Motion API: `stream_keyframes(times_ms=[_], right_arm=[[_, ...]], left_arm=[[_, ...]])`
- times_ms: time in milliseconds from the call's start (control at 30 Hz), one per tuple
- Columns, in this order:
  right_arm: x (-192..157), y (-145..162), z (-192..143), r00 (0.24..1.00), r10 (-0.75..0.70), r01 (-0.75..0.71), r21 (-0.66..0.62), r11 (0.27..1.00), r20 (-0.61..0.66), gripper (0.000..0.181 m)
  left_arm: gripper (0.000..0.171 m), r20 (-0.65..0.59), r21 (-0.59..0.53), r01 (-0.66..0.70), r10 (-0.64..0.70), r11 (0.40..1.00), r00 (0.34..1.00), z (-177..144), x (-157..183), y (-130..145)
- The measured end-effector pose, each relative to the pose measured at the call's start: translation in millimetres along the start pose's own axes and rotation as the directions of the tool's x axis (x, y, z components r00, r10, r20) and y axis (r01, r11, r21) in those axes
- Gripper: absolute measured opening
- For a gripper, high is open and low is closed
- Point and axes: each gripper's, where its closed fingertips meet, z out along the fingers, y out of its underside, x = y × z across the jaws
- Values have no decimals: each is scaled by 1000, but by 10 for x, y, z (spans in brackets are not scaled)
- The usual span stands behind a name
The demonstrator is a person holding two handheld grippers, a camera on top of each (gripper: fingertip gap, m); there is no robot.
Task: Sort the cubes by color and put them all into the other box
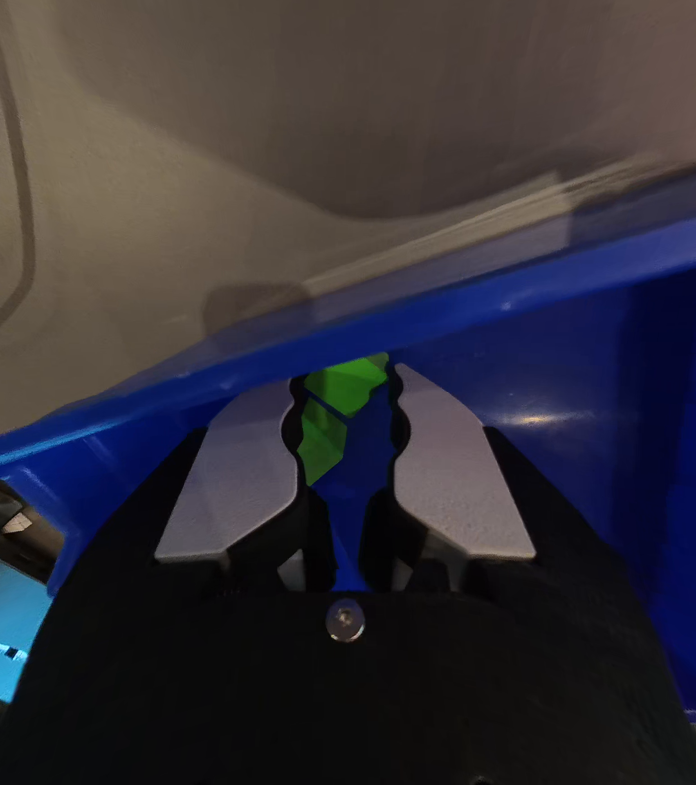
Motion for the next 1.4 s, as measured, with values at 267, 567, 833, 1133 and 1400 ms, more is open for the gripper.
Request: stream_keyframes(times_ms=[267, 567, 833, 1133, 1400], right_arm=[[-486, -156, 193, 981, -3, -16, 95, 995, 193, 20], [-1141, -1032, 265, 956, -144, -8, 512, 859, 257, 40], [-1369, -1429, -39, 960, -265, 142, 652, 745, 93, 47], [-1433, -1449, -78, 943, -333, 251, 638, 727, 9, 38], [-1384, -1426, -96, 947, -321, 250, 628, 737, 0, 36]], left_arm=[[37, -221, 106, -32, 55, 994, 974, -462, 338, 164], [36, -901, 379, 26, 363, 925, 237, -2018, 1784, 976], [36, -901, 433, 11, 433, 901, 2, -2325, 2274, 1438], [37, -911, 411, -35, 409, 911, -60, -2307, 2440, 1547], [55, -900, 429, 30, 430, 903, -73, -2391, 2444, 1513]])
